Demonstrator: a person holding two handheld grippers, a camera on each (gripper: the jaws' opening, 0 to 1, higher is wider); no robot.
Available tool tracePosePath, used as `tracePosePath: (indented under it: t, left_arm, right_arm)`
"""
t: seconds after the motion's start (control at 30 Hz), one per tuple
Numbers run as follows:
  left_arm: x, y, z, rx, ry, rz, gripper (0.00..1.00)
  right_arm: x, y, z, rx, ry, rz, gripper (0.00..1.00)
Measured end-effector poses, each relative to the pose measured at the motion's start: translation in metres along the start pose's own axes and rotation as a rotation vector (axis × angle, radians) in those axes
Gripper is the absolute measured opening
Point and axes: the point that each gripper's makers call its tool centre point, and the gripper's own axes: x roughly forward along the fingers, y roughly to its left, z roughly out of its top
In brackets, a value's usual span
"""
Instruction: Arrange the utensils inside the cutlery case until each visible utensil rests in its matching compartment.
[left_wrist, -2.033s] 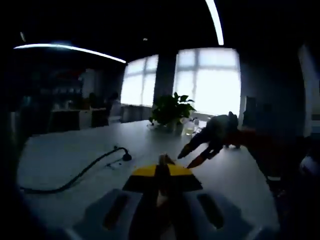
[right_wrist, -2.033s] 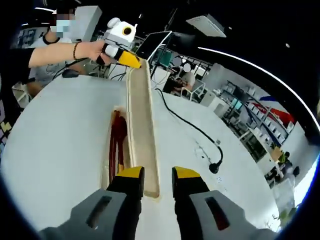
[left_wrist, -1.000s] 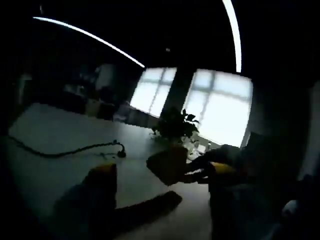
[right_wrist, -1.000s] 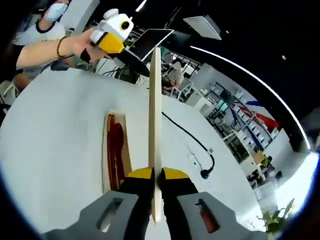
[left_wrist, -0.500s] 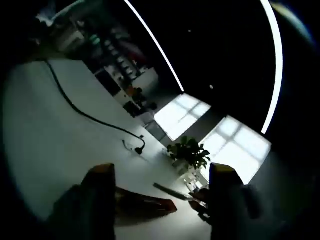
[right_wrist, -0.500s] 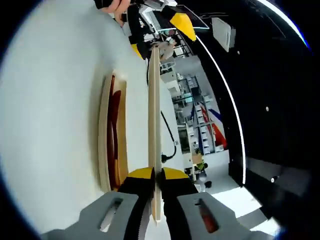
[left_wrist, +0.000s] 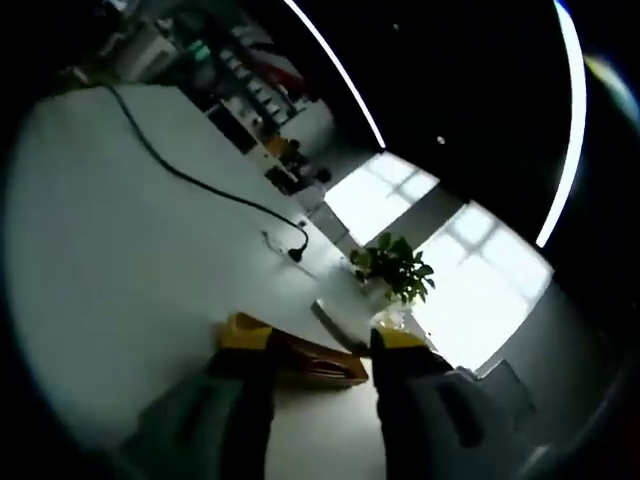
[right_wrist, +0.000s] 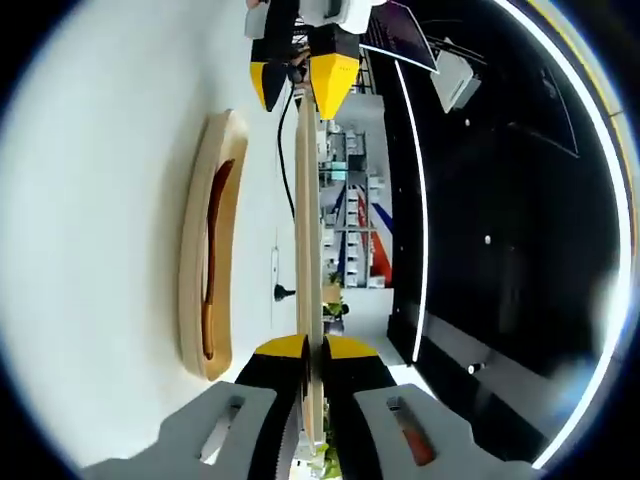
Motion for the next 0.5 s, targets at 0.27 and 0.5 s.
tracePosePath:
  t: [0.27,0.5]
  left_arm:
    - [0.006,-0.006,-0.005,-0.191,0.004,-0.092,0.25]
    - [-0.001,-0.002,0.009,-0.370,-0.084,-0.080,0.09]
  right_arm:
    - [-0.002,0.010,0.007,-0.047,-0.012,0.002,0.03]
    - [-0.005,0.009,0.018,-0.034,-0.085,-0.005,0.04]
